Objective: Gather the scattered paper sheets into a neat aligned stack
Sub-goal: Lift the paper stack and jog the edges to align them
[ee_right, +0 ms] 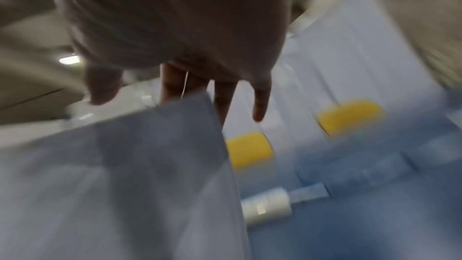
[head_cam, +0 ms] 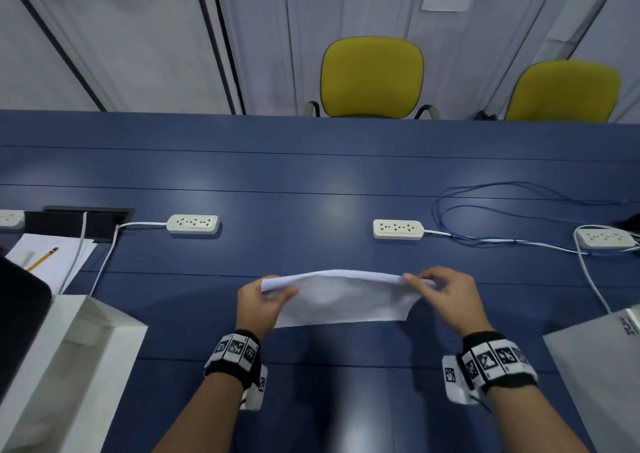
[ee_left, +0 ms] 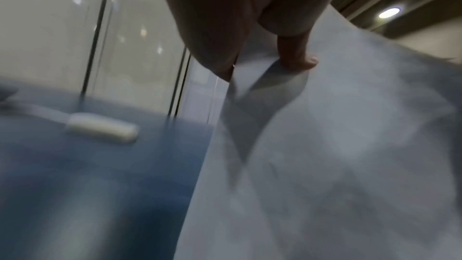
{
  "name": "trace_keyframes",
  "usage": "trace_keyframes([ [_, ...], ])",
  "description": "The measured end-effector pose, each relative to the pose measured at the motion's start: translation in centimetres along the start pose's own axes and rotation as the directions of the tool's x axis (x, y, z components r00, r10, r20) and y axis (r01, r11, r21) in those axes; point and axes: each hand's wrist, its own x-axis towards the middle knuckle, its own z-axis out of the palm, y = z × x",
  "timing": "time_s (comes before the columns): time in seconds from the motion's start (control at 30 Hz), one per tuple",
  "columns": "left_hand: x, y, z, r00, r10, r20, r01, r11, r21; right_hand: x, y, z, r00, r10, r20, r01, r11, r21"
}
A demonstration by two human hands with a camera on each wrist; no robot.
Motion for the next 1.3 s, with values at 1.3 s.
trace_keyframes([
  [1.3,-0.5,7.3,4.3,0.993,-0.03,0.117,0.072,0.926,-0.371,-1.2,-3.9,3.0,0.998,0.062,0.02,-0.058,0.712,0.7],
])
